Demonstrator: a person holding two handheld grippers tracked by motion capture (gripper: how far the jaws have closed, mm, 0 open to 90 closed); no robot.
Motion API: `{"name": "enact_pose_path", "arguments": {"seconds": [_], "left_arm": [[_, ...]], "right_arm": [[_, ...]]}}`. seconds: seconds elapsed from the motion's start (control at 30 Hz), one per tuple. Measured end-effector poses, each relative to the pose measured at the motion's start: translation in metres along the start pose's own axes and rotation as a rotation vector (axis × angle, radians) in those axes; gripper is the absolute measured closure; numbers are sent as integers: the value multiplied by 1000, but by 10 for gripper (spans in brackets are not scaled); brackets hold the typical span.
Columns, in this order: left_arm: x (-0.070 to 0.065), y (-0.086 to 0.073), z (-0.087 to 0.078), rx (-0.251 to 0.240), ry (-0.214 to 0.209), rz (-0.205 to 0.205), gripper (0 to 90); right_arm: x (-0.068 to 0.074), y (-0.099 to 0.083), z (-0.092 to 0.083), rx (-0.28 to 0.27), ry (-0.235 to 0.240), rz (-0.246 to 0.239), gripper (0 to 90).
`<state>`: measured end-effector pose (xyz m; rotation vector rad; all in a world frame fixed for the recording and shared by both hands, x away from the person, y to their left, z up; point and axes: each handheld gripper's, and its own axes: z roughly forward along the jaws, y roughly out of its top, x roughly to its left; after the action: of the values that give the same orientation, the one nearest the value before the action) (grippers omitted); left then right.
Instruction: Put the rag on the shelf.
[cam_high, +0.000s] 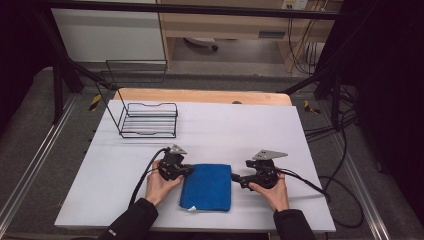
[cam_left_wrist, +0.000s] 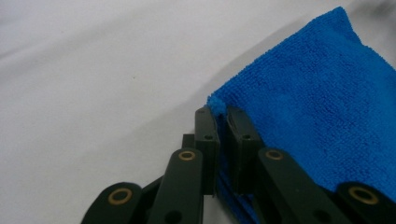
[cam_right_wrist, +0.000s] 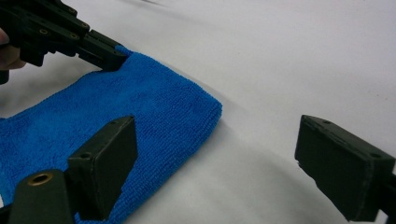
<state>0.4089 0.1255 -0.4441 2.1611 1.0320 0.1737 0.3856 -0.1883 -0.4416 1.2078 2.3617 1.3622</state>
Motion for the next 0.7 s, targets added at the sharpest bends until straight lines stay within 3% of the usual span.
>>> {"name": "enact_pose_path", "arguments": {"seconds": [0.07,0.17,0.23,0.43,0.53,0.7], "left_arm": [[0,-1,-4,-13,12,-1,846],[0,-3,-13,-36,26,-6,849],[1,-5,-18,-34,38,-7,849],[5,-12,-12,-35,32,-21,845],[6,-12,-10,-42,33,-21,843],[7,-13,-8,-41,32,-27,836]], "right_arm": [[1,2,1,0,-1,-5,153],[1,5,4,-20,18,24,196],[1,7,7,-13,2,27,221],[5,17,29,45,-29,-7,264],[7,21,39,62,-32,-28,336],[9,21,47,88,-32,-14,489]]}}
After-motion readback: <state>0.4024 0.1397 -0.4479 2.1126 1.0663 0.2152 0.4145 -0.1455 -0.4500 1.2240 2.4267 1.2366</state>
